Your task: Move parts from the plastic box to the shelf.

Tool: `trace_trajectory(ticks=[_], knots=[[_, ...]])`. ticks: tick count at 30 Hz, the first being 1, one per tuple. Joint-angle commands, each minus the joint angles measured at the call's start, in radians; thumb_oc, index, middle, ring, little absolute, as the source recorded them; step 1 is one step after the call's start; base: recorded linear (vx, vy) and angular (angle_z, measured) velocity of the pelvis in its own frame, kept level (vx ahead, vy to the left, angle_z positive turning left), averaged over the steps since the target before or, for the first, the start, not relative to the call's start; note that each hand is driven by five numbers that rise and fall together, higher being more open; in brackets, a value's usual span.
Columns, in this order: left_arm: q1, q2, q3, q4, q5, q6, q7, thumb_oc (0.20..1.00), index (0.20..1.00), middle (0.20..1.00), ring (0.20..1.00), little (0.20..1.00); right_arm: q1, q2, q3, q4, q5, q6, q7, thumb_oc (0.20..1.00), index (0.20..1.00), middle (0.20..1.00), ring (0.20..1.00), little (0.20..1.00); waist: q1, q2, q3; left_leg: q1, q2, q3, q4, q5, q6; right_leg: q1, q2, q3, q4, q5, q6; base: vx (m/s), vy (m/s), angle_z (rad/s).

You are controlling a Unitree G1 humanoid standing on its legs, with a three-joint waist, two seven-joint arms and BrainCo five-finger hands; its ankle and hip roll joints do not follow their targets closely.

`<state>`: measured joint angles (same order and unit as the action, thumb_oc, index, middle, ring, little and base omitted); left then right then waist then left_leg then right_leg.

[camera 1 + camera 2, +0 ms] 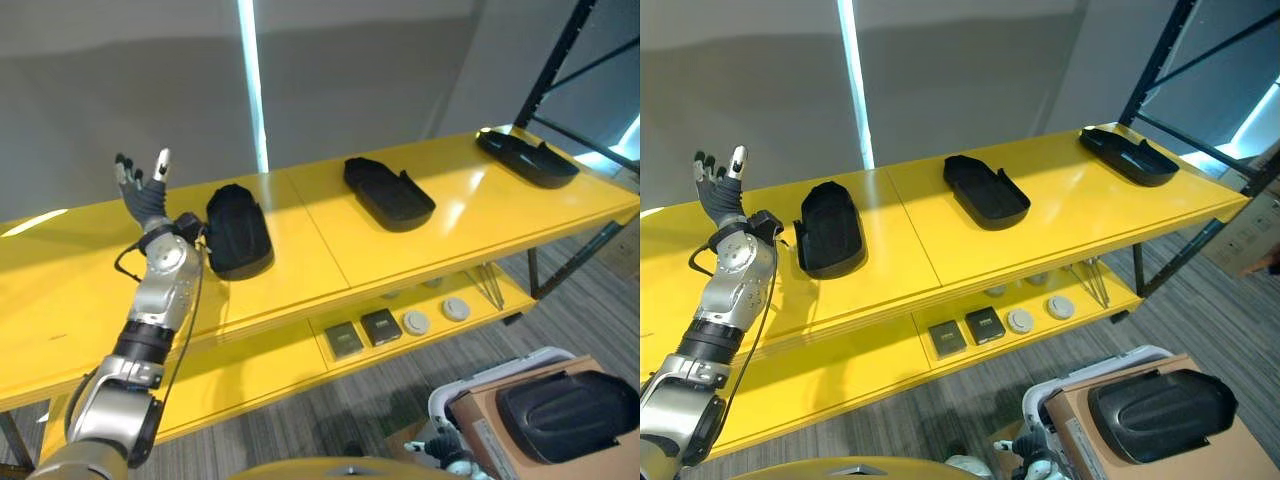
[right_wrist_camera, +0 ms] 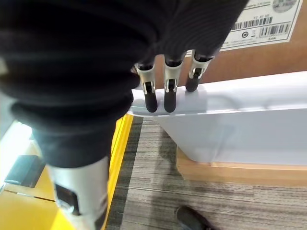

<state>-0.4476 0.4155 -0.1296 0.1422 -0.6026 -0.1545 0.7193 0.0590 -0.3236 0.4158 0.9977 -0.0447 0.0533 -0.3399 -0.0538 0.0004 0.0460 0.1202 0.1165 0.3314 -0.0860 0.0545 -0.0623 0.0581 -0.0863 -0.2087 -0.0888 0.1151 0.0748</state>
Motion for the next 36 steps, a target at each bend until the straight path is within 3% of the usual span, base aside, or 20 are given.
trace_trajectory(ticks=[1,4,11,12,16,17,18,19,20,21,36], knots=[[-0.018,0.042,-0.013,-0.038,0.112,0.001,-0.192,1.000,1.000,1.000,1.000,1.000,-0.014,0.052,0.003,0.061,0.023,0.012,0.023,1.000,1.000,1.000,1.000,1.000,0.019,0.017,0.019,0.002,0.029,-0.033,0.001,-0.056,-0.002,0.034,-0.033,0.015,0.012,-0.103,0.064,-0.02,0.016,0.03],[0.118,0.081,-0.077,-0.213,0.110,0.036,-0.517,1.000,1.000,1.000,1.000,1.000,0.006,0.030,-0.029,0.022,0.008,0.028,0.036,1.000,1.000,1.000,1.000,1.000,0.039,0.019,0.029,-0.003,0.032,-0.035,0.003,-0.055,-0.003,0.036,-0.034,0.006,0.007,-0.096,0.064,-0.01,0.034,0.05],[0.207,0.099,-0.121,-0.118,0.044,0.049,-0.697,1.000,1.000,1.000,1.000,1.000,0.019,0.001,-0.042,0.022,-0.002,0.014,0.048,1.000,1.000,1.000,1.000,1.000,0.040,0.026,0.035,-0.011,0.032,-0.028,0.008,-0.051,-0.002,0.029,-0.035,0.009,0.007,-0.090,0.063,0.00,0.029,0.00],[0.231,0.087,-0.137,-0.098,0.059,0.029,-0.716,1.000,1.000,1.000,1.000,1.000,0.019,-0.002,-0.044,0.023,-0.002,0.009,0.047,1.000,1.000,1.000,1.000,1.000,0.040,0.027,0.039,-0.013,0.032,-0.028,0.008,-0.050,-0.001,0.027,-0.035,0.010,0.007,-0.088,0.062,-0.01,0.036,-0.04],[0.260,0.070,-0.161,-0.074,0.077,0.025,-0.727,1.000,1.000,1.000,1.000,1.000,0.020,-0.008,-0.049,0.024,-0.001,0.004,0.048,1.000,1.000,1.000,1.000,1.000,0.040,0.027,0.045,-0.016,0.032,-0.028,0.009,-0.049,0.000,0.025,-0.035,0.011,0.005,-0.086,0.062,0.00,0.000,0.00],[0.270,0.060,-0.174,-0.056,0.082,0.030,-0.723,0.959,0.959,0.959,0.959,0.959,0.022,-0.011,-0.048,0.019,-0.002,0.006,0.051,1.000,1.000,1.000,1.000,1.000,0.038,0.027,0.048,-0.017,0.032,-0.027,0.008,-0.048,-0.001,0.025,-0.036,0.009,0.005,-0.085,0.062,0.00,0.000,0.00],[0.268,0.058,-0.181,-0.042,0.084,0.028,-0.726,0.611,0.611,0.611,0.611,0.611,0.023,-0.011,-0.048,0.018,-0.005,0.008,0.052,1.000,1.000,1.000,1.000,1.000,0.036,0.027,0.049,-0.017,0.032,-0.026,0.008,-0.048,0.000,0.024,-0.036,0.010,0.005,-0.085,0.063,0.00,0.000,0.00],[0.268,0.055,-0.190,-0.024,0.073,0.020,-0.734,0.454,0.454,0.454,0.454,0.454,0.022,-0.011,-0.046,0.017,-0.005,0.010,0.053,1.000,1.000,1.000,1.000,1.000,0.035,0.026,0.050,-0.017,0.032,-0.025,0.009,-0.047,0.000,0.024,-0.036,0.011,0.005,-0.084,0.063,0.00,0.000,0.00],[0.268,0.054,-0.192,-0.021,0.070,0.020,-0.736,0.404,0.404,0.404,0.404,0.404,0.022,-0.011,-0.046,0.017,-0.004,0.011,0.053,1.000,1.000,1.000,1.000,1.000,0.035,0.026,0.050,-0.017,0.032,-0.025,0.009,-0.047,0.000,0.024,-0.036,0.011,0.005,-0.084,0.063,0.00,0.000,0.00],[0.266,0.049,-0.199,-0.012,0.060,0.018,-0.739,0.213,0.213,0.213,0.213,0.213,0.020,-0.012,-0.044,0.020,-0.002,0.011,0.053,1.000,1.000,1.000,1.000,1.000,0.034,0.025,0.051,-0.017,0.032,-0.025,0.009,-0.047,0.000,0.023,-0.037,0.010,0.005,-0.083,0.063,0.00,0.000,0.00],[0.201,-0.049,-0.302,0.079,-0.034,-0.015,-0.729,0.200,0.200,0.200,0.200,0.200,0.020,-0.010,-0.022,-0.002,-0.008,0.017,0.051,1.000,1.000,1.000,1.000,1.000,0.000,0.017,0.073,-0.028,0.039,-0.011,0.017,-0.044,-0.001,0.003,-0.032,0.028,0.012,-0.076,0.062,0.00,0.000,0.00]])
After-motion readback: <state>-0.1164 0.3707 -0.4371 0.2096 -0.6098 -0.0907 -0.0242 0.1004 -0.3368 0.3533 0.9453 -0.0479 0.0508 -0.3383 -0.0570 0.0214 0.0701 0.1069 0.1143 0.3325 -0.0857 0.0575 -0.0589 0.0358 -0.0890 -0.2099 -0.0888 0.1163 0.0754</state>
